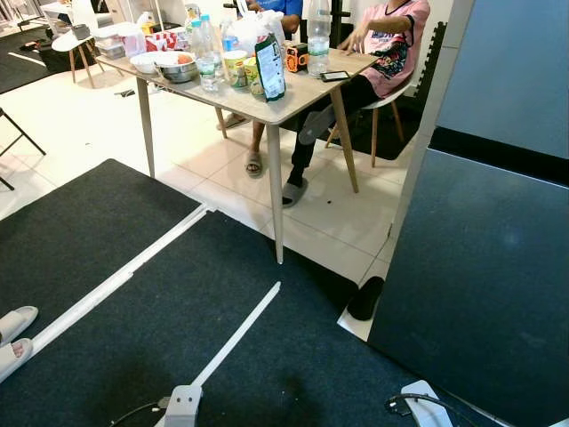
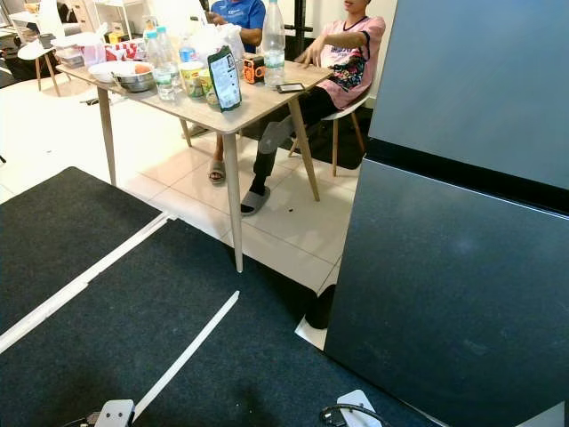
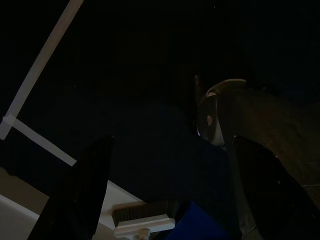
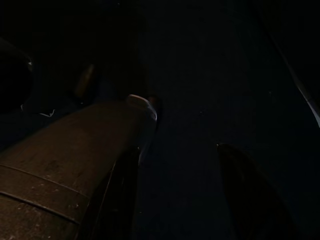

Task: Restocking fridge

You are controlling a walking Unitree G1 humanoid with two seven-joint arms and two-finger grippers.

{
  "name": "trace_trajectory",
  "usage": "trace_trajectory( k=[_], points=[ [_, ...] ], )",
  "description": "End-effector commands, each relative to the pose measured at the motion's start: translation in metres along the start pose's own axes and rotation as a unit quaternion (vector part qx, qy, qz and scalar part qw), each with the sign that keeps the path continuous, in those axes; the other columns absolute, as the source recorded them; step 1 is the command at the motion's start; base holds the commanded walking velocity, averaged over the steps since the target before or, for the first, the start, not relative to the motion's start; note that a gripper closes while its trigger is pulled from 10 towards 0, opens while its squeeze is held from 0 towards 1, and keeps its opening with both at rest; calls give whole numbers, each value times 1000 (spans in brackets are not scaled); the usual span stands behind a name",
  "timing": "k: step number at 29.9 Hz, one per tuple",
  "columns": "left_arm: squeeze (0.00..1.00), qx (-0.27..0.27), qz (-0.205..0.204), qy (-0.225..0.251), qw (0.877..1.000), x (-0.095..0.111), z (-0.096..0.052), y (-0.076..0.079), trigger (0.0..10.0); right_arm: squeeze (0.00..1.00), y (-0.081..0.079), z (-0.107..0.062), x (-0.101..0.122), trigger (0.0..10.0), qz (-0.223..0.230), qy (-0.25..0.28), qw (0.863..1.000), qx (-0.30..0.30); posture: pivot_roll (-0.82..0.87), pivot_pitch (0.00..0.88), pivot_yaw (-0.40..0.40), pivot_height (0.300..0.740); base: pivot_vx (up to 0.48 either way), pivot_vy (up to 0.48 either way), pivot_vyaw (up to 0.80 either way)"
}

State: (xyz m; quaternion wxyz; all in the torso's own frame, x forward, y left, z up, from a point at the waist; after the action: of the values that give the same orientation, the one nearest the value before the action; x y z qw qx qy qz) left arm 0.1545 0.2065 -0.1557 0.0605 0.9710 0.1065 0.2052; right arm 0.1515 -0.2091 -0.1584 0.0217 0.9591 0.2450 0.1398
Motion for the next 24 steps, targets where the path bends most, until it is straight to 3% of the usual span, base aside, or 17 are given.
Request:
trace_trajectory(
  k=[1,24],
  points=[
    [0,5,1,-5,1000,-3,-1,-5,10000,0,0,0,5,10000,-1,11,1000,1,-9,0,57,740,0,0,788],
    [0,7,-10,0,1000,-2,-2,-6,10000,0,0,0,6,10000,-3,12,1000,2,-13,0,67,740,0,0,788]
  ],
)
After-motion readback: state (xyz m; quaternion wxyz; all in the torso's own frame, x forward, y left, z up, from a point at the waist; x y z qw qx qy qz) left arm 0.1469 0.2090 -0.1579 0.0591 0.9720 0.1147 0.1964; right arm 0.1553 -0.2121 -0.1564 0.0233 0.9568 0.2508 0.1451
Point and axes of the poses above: a point about 5 cm out from each wrist's last joint towards the gripper, its own z axis pointing out of the wrist towards the gripper, its own x axis along the axis of the wrist's last joint, y = z × x, the point moved 6 cm from there along z, pointing out of the wrist towards the gripper, and after that the axes turned 10 degrees about -z, right-handed, at the moved point
